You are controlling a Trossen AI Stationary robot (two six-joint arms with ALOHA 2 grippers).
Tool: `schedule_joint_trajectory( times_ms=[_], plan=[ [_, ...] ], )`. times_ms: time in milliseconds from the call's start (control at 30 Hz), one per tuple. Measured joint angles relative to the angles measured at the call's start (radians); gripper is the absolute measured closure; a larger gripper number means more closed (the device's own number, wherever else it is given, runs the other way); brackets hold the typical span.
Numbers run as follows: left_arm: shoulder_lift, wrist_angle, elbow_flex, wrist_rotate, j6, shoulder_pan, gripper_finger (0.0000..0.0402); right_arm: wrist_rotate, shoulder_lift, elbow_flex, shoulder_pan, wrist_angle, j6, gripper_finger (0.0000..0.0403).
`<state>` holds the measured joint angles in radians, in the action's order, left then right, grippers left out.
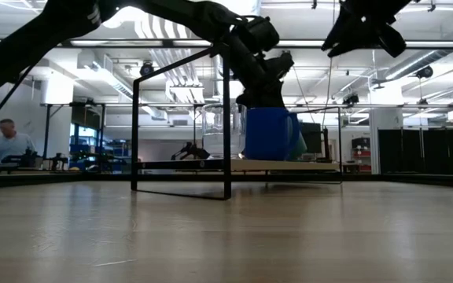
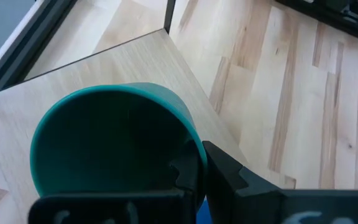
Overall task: Stack small to large cups/mugs on shelf
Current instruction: Put the green cup on the shelf
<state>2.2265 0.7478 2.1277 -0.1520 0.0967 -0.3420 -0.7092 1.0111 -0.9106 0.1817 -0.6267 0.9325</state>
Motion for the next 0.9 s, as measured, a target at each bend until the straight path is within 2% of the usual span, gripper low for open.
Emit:
schedule_joint_trajectory(
  times_ms=[200,533,700,900],
  plan=[
    [0.0,-0.001,0.0,0.0,0.0,0.003,0.0401,-0.002,-0.002,0.067,-0.051,0.001,0.1,0.0323],
    [0.0,-0.006,0.002,0.0,0.0,0.004,0.0402,0.032,-0.003,0.309,-0.156,0.422,0.127,0.035],
    [-0.001,-0.006,0.002,0.0,0.001,0.004,0.0402,0.036,-0.002,0.368,-0.21,0.484,0.143,0.0389],
    [-0.001,-0.006,0.002,-0.005,0.001,0.004,0.0402,0.055,0.0,0.428,-0.275,0.544,0.187,0.0394]
  ],
)
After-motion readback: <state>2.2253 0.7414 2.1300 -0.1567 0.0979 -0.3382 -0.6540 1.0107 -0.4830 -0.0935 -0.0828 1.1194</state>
